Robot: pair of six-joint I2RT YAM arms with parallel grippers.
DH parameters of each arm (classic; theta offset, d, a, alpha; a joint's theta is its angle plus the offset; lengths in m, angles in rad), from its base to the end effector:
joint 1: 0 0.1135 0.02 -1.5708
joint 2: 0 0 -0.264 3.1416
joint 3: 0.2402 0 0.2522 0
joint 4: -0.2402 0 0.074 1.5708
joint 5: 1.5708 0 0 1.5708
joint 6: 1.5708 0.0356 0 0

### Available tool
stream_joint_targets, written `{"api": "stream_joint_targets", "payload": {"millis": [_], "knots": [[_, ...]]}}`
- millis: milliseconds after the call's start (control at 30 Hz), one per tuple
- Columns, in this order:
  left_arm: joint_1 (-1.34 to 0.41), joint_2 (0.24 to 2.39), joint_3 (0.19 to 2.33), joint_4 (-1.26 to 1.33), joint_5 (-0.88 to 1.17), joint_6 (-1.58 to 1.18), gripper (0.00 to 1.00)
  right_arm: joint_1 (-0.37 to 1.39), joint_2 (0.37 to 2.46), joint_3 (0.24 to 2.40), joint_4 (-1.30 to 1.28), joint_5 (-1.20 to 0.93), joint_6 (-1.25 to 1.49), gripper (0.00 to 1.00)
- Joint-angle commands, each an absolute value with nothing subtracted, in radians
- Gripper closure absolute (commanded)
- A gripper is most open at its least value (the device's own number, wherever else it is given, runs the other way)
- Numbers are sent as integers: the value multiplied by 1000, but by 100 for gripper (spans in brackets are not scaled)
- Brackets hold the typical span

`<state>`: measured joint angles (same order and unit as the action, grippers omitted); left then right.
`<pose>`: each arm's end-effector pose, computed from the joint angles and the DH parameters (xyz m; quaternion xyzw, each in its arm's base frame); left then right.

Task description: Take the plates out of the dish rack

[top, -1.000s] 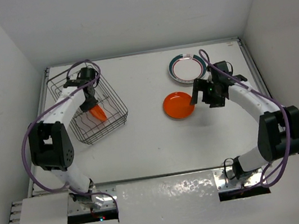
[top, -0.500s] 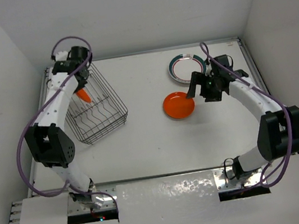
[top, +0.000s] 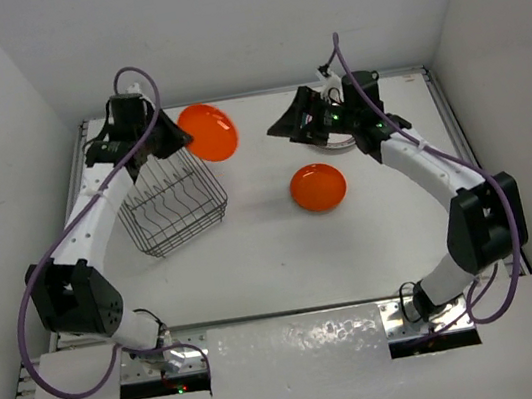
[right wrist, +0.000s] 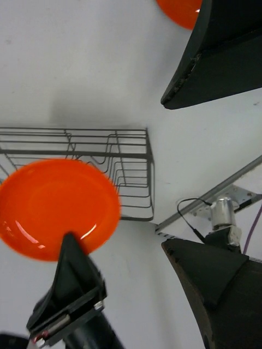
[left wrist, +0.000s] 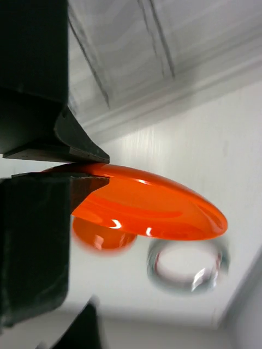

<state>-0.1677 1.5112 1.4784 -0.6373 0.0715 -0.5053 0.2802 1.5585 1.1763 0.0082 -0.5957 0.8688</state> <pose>0.3317 -0.0587 0.3610 -0.1358 0.8895 -0.1740 0.4000 0.3431 0.1195 0.3040 0.0709 0.8039 0.4962 0.3203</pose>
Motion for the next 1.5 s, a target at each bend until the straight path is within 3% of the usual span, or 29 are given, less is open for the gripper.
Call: {"api": "stream_joint_targets", "payload": {"millis": [0,100,333,467,567,600,667,700,733,767,800,867,967,1300,1400,1433,1467], "knots": [[-173,1505,1359,-126,642,-703,100,288,1583,1255,59,-534,878,1],[-175,1500,1280,-17,695,-771,100,285,1592,1292,-98,-394,796,1],[-175,1543,1296,-67,751,-742,100,287,1605,1266,-6,-463,824,5],[-186,1572,1279,-40,781,-770,100,288,1631,1259,92,-524,882,16],[-204,1598,1295,-67,784,-749,95,293,1660,1241,184,-572,951,40],[-216,1606,1317,-81,781,-738,93,293,1675,1226,245,-586,974,57],[-230,1631,1377,-168,746,-681,75,290,1687,1195,329,-632,1069,93],[-236,1637,1402,-213,715,-660,61,282,1689,1181,363,-632,1089,100],[-236,1646,1425,-312,633,-622,38,272,1677,1146,359,-624,1100,100],[-236,1647,1460,-354,583,-608,32,243,1663,1123,342,-605,1097,100],[-233,1651,1483,-401,466,-594,13,226,1645,1082,260,-539,1085,100],[-232,1661,1550,-576,338,-546,2,169,1594,1059,134,-458,1013,100],[-219,1641,1574,-704,106,-520,0,106,1551,1007,-68,-303,905,100],[-207,1493,1626,-854,-93,-350,0,41,1514,865,-117,-213,678,100],[-199,1467,1664,-879,-147,-327,0,43,1535,856,-86,-254,675,75],[-196,1462,1686,-885,-161,-324,0,44,1542,861,-87,-279,673,62],[-195,1459,1696,-900,-191,-318,0,49,1545,865,-95,-287,672,41]]}}
